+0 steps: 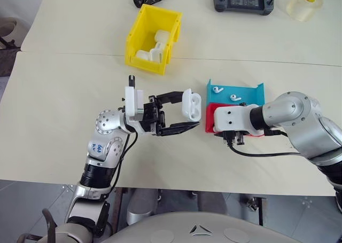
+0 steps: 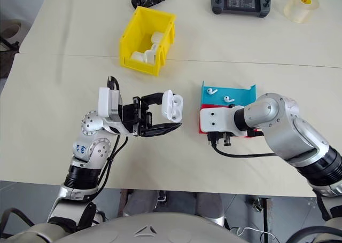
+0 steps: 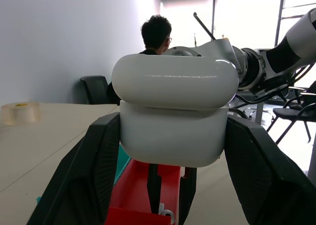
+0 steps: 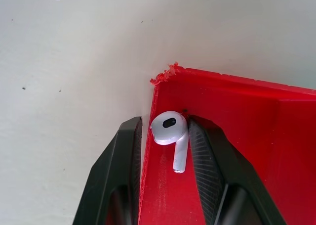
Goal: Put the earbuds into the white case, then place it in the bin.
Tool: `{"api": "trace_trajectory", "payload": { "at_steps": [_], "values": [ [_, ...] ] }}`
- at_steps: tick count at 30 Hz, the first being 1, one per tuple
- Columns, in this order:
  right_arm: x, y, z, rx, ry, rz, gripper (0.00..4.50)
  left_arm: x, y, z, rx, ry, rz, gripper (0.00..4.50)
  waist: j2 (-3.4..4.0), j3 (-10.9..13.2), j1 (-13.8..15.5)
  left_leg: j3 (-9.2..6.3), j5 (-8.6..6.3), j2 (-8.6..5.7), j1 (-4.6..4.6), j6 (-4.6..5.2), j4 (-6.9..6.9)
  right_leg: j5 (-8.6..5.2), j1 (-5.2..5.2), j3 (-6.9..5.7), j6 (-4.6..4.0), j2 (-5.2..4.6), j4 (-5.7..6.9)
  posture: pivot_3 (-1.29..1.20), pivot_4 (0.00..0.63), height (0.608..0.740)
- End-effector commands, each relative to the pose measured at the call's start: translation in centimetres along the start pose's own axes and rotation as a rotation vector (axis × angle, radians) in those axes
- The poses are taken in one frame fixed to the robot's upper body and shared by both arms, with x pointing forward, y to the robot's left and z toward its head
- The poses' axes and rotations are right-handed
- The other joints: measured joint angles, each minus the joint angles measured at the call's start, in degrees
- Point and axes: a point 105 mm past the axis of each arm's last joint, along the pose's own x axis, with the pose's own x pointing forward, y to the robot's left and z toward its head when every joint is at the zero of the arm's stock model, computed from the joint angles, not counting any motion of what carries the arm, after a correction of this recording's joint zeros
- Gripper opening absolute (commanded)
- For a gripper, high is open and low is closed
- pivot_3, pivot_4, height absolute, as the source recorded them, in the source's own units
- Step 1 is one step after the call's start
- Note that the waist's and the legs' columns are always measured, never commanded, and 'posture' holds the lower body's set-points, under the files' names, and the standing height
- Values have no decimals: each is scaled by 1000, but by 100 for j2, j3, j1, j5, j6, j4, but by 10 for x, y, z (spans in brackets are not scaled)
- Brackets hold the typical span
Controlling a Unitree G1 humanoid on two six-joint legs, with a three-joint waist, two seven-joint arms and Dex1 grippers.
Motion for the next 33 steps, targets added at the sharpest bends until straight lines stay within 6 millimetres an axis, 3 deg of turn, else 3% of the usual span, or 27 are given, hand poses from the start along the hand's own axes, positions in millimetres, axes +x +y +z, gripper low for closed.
{"api": "trace_trajectory", "payload": {
  "at_steps": [1,9,13,21,26,29,33],
  "values": [
    [-4,-2,2,-32,12,-14,1433,2,0,8,42,-19,-4,2784,0,0,0,0,0,0,0,0,0,0,0,0,0,0,0,0,150,740],
    [-3,-2,2,-37,11,-8,1433,2,1,8,45,-19,1,2784,0,0,-1,0,0,0,1,0,0,0,0,0,0,0,1,0,150,740],
    [-2,-1,4,-37,4,-3,505,2,1,8,45,-18,0,2784,0,0,-5,0,0,1,1,0,0,0,0,0,0,0,1,0,150,740],
    [-8,0,10,-3,-34,-26,450,2,0,7,36,-16,-3,2784,0,0,-5,0,0,2,2,-1,0,0,0,0,0,1,2,0,150,740],
    [-33,-2,32,110,-273,-62,450,0,-1,7,11,-23,-7,2784,-1,0,6,-1,0,-1,0,-1,1,0,1,-1,0,-2,1,0,150,740],
    [-50,-3,33,126,-423,-130,450,-2,0,9,-4,-38,-4,2784,-1,0,22,-3,-1,0,1,-1,0,0,3,-3,0,-1,3,0,150,740],
    [-71,-2,40,227,-747,-226,450,-3,4,10,-19,-50,-17,2784,-2,0,12,-2,-1,-2,1,1,-4,2,9,-6,3,4,12,0,150,740]
  ]
}}
